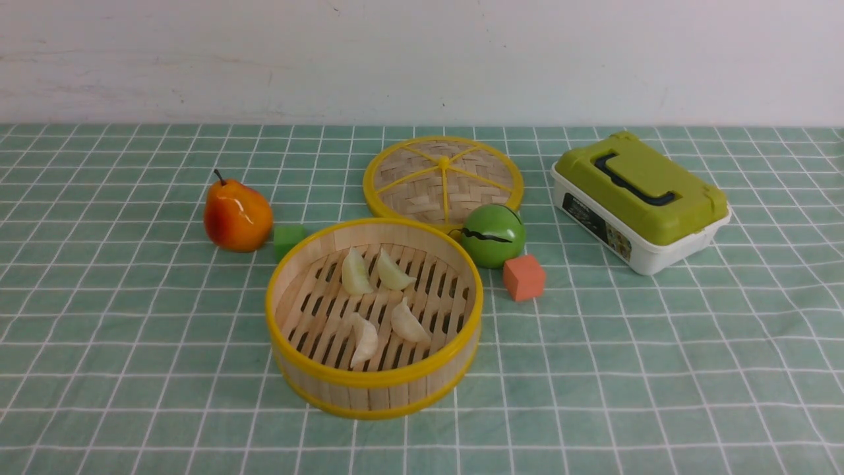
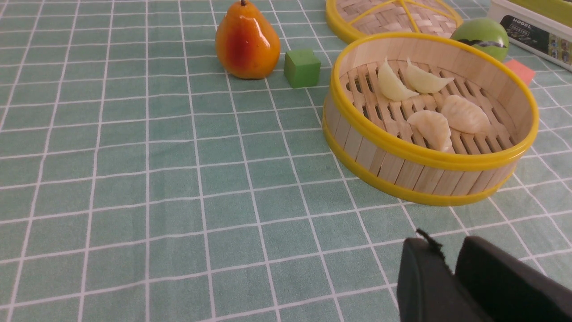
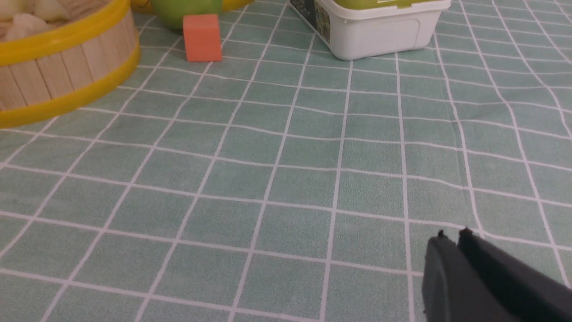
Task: Put the dumplings into the steamer on the table with the blue tablecloth.
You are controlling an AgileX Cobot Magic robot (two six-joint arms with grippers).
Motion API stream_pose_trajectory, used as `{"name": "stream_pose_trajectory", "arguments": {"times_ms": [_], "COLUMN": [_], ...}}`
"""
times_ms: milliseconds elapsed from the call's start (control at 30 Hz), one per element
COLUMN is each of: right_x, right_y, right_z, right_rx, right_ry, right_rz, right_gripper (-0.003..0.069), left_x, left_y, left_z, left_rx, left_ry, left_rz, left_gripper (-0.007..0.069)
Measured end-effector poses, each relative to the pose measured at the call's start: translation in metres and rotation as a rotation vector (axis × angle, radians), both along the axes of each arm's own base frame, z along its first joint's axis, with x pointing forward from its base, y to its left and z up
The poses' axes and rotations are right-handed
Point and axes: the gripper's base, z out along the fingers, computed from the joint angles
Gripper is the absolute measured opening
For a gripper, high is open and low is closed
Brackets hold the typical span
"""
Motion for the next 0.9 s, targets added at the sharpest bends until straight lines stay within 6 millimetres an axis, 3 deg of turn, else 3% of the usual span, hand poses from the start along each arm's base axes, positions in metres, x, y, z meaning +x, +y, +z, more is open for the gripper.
{"name": "stream_pose_trajectory", "arguments": {"times_ms": [600, 900], "right_x": [0.0, 0.0], "right_y": [0.0, 0.0], "right_z": [0.0, 0.0], "right_rx": [0.001, 0.001], "right_ry": [0.0, 0.002], "right_rz": [0.0, 0.0], "right_gripper": [0.0063, 0.008], "left_x": [0.0, -0.007], "left_y": [0.0, 0.009], "left_z": [-0.001, -0.021], "left_rx": [-0.001, 0.029], "left_ry": [-0.004, -0.201], "left_rz": [-0.002, 0.08], "left_gripper": [0.0108, 0.0109]}}
